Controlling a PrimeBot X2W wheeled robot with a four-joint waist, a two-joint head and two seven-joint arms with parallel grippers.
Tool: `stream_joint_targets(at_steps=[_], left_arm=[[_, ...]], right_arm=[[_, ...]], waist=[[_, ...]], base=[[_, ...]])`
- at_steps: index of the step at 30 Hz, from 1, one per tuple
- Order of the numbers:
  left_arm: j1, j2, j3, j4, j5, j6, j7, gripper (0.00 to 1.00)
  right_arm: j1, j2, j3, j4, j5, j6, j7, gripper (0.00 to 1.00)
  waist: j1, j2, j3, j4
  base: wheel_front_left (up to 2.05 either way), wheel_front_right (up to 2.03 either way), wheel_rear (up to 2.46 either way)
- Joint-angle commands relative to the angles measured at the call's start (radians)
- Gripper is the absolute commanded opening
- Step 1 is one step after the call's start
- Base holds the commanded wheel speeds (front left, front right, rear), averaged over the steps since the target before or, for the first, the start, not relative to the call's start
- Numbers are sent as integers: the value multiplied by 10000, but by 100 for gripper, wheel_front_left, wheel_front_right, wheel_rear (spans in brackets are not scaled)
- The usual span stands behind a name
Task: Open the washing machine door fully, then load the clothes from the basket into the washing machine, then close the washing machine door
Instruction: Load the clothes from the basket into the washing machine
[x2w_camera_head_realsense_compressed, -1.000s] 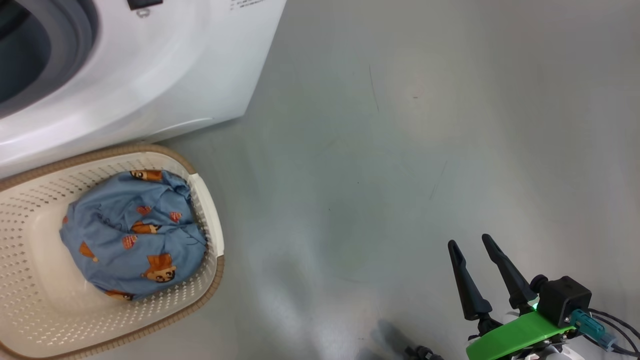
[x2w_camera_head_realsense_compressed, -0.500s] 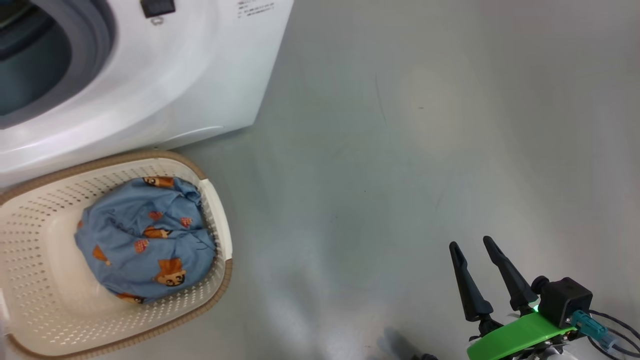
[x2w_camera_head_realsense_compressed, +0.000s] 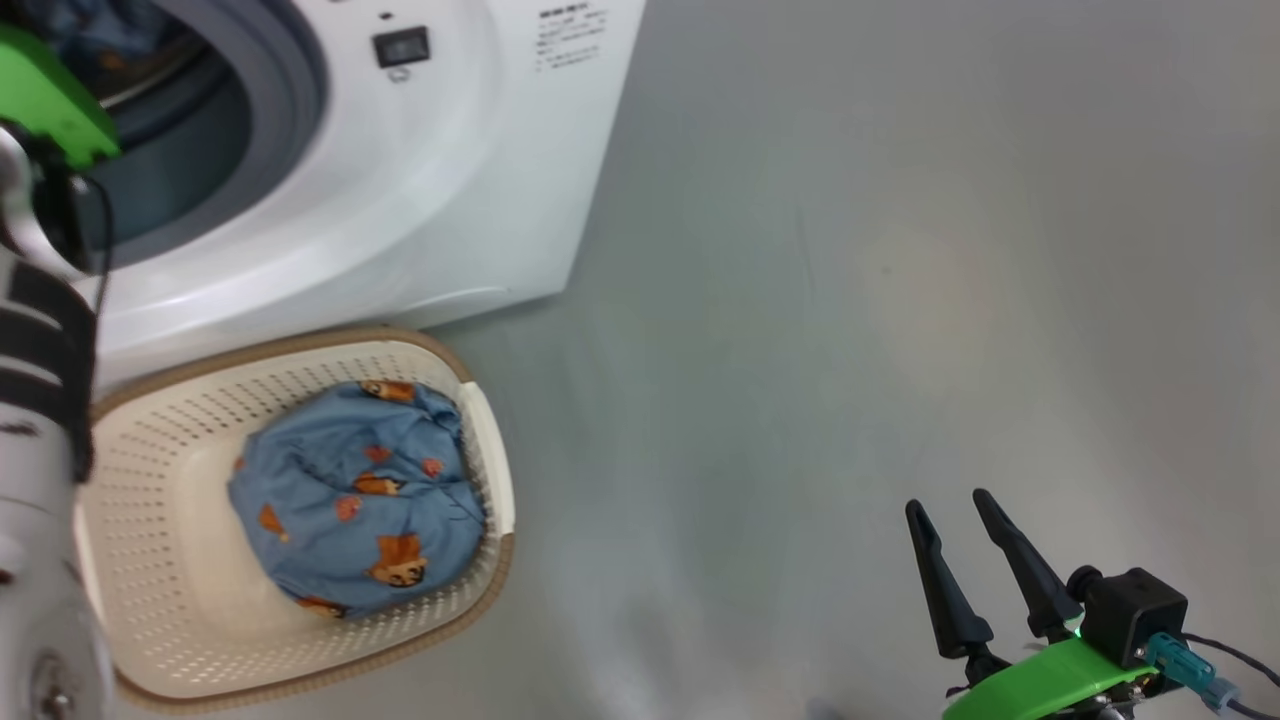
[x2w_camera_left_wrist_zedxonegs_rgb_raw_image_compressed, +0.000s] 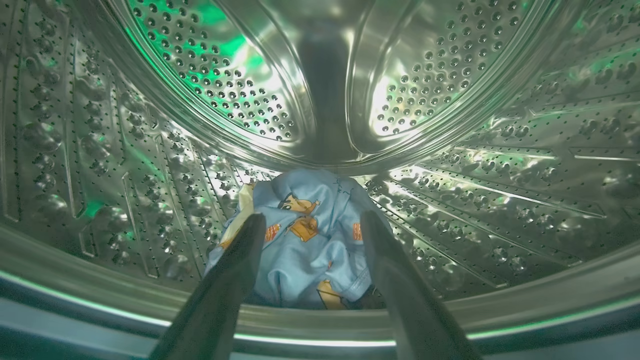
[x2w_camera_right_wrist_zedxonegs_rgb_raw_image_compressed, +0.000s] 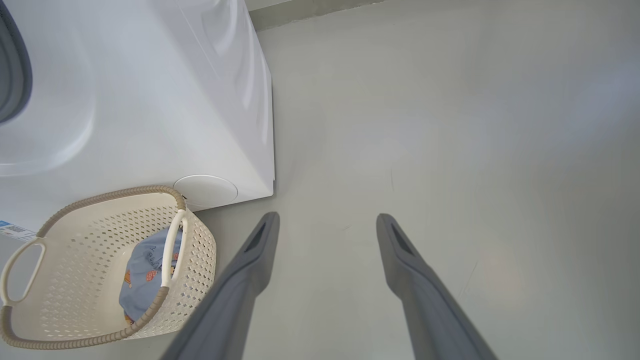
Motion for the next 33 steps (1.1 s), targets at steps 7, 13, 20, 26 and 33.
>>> stream_joint_targets(at_steps=[7, 13, 20, 26, 33], left_arm=[[1171, -96, 261, -848, -345, -162, -134, 100], [2238, -435, 430, -1723, -494, -291, -137, 100], [3483, -766, 582, -2629, -556, -520, -138, 100], [4715, -1085, 621, -3792, -585, -971, -138, 100], [6636, -1308, 753, -5492, -661, -1325, -139, 100]], right_arm=[[379, -306, 170, -127, 61, 16, -118, 100], [368, -401, 89, -112, 36, 16, -118, 100], [390, -444, -87, -107, -5, 16, -118, 100], [390, -435, -194, -152, -83, 16, -118, 100], [569, -377, -406, -167, -141, 16, -119, 100]], waist=[[0, 0, -846, 777], [0, 0, -1253, 1180], [0, 0, -1817, 1586], [0, 0, -2359, 1888], [0, 0, -2960, 2213]], base=[[0, 0, 0], [0, 0, 0], [0, 0, 0], [0, 0, 0], [0, 0, 0]])
